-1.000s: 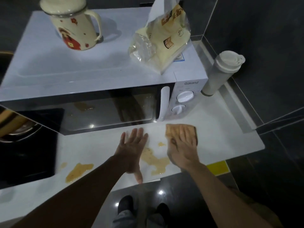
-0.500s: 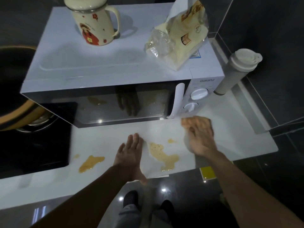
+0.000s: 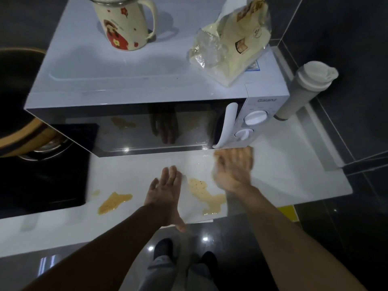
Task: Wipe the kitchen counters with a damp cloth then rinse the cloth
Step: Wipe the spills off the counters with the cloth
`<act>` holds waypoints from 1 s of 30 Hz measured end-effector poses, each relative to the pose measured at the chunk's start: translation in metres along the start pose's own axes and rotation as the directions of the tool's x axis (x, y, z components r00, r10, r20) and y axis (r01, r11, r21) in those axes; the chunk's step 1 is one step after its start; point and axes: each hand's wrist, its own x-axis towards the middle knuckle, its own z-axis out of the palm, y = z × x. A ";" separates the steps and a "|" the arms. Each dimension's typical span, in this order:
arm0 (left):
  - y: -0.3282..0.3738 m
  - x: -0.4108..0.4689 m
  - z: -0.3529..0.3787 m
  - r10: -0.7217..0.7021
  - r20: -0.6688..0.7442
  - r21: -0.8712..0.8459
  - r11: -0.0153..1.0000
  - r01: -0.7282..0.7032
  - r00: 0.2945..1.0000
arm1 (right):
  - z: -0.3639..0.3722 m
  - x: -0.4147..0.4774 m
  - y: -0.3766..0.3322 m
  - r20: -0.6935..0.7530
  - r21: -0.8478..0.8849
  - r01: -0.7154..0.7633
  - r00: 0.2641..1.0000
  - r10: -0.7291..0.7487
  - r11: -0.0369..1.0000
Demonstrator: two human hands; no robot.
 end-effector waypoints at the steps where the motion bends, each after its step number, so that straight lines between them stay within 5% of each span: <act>1: 0.000 0.000 0.000 0.002 0.002 -0.006 1.000 -0.002 1.000 | 0.007 -0.004 -0.017 0.047 -0.005 0.138 0.989 -0.137 0.990; 4: 0.000 -0.001 0.001 -0.001 0.001 -0.016 1.000 0.001 1.000 | 0.001 -0.001 -0.013 0.145 0.030 0.328 0.933 -0.329 0.944; 9: 0.000 -0.001 0.001 -0.002 0.005 -0.016 1.000 0.002 1.000 | -0.019 0.017 0.033 0.084 0.054 -0.163 0.984 0.158 0.985; 12: 0.001 0.000 -0.001 -0.002 0.009 -0.007 1.000 0.002 1.000 | 0.001 0.004 -0.022 0.081 0.030 0.144 0.986 -0.146 0.989; 15: 0.001 -0.002 0.000 -0.008 0.007 -0.023 1.000 0.009 1.000 | 0.007 0.000 -0.003 0.131 0.042 0.419 0.898 -0.420 0.907; 18: -0.001 -0.002 0.002 -0.003 -0.008 -0.042 0.999 0.003 1.000 | -0.005 0.016 0.081 -0.006 -0.016 0.104 0.995 -0.104 0.994; 20: -0.002 -0.001 0.002 -0.002 -0.018 -0.053 0.999 0.001 1.000 | -0.008 0.010 0.101 0.069 0.040 -0.149 0.987 0.147 0.988; 22: -0.001 -0.001 0.002 0.001 -0.009 -0.063 0.998 -0.002 1.000 | -0.003 -0.016 0.069 0.099 0.010 0.011 0.995 -0.012 1.000; 24: -0.001 -0.001 0.002 -0.002 -0.017 -0.070 0.998 0.001 1.000 | 0.003 -0.040 0.056 0.155 0.074 0.345 0.923 -0.352 0.936; 26: -0.001 -0.001 0.002 0.001 -0.025 -0.068 0.998 -0.003 1.000 | -0.006 -0.039 0.085 0.128 0.067 0.478 0.866 -0.483 0.876; 28: -0.001 -0.001 0.002 0.004 -0.029 -0.075 0.997 -0.006 1.000 | -0.016 -0.030 0.126 -0.032 0.032 0.142 0.989 -0.141 0.989; 30: -0.001 -0.001 0.003 0.002 -0.034 -0.079 0.997 -0.005 0.999 | -0.017 -0.039 0.127 0.010 0.084 -0.199 0.980 0.199 0.976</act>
